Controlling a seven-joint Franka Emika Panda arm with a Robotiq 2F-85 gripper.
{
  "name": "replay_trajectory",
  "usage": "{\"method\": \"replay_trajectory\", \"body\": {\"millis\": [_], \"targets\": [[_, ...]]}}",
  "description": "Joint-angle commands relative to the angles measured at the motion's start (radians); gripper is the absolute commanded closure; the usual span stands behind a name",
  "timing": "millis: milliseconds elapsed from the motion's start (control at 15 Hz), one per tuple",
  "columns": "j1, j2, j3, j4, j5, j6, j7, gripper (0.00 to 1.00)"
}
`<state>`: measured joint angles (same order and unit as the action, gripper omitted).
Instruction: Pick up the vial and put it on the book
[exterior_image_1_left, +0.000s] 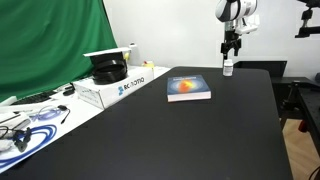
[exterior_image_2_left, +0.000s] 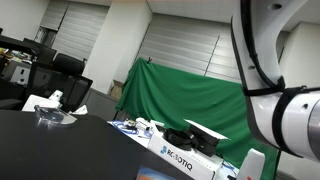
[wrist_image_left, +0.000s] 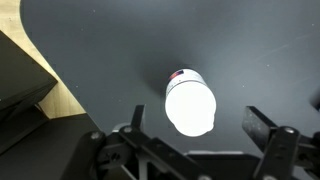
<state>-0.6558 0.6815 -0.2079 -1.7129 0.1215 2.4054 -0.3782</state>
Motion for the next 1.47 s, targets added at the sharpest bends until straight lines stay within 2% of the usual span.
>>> {"method": "replay_trajectory", "body": {"millis": [0, 267, 333, 400, 667, 933, 1400], "targets": [[-0.043, 0.035, 0.039, 0.041, 0.025, 0.025, -0.015, 0.0], [-0.067, 0.062, 0.061, 0.062, 0.029, 0.044, -0.02, 0.0], [-0.07, 0.068, 0.064, 0.068, 0.028, 0.046, -0.017, 0.25], [-0.074, 0.072, 0.067, 0.071, 0.026, 0.046, -0.018, 0.25], [-0.06, 0.088, 0.054, 0.088, 0.002, 0.028, 0.012, 0.55], [-0.038, 0.091, 0.036, 0.091, -0.017, 0.026, 0.038, 0.8], [-0.007, 0.025, 0.06, 0.073, -0.014, 0.014, 0.037, 0.8]]}}
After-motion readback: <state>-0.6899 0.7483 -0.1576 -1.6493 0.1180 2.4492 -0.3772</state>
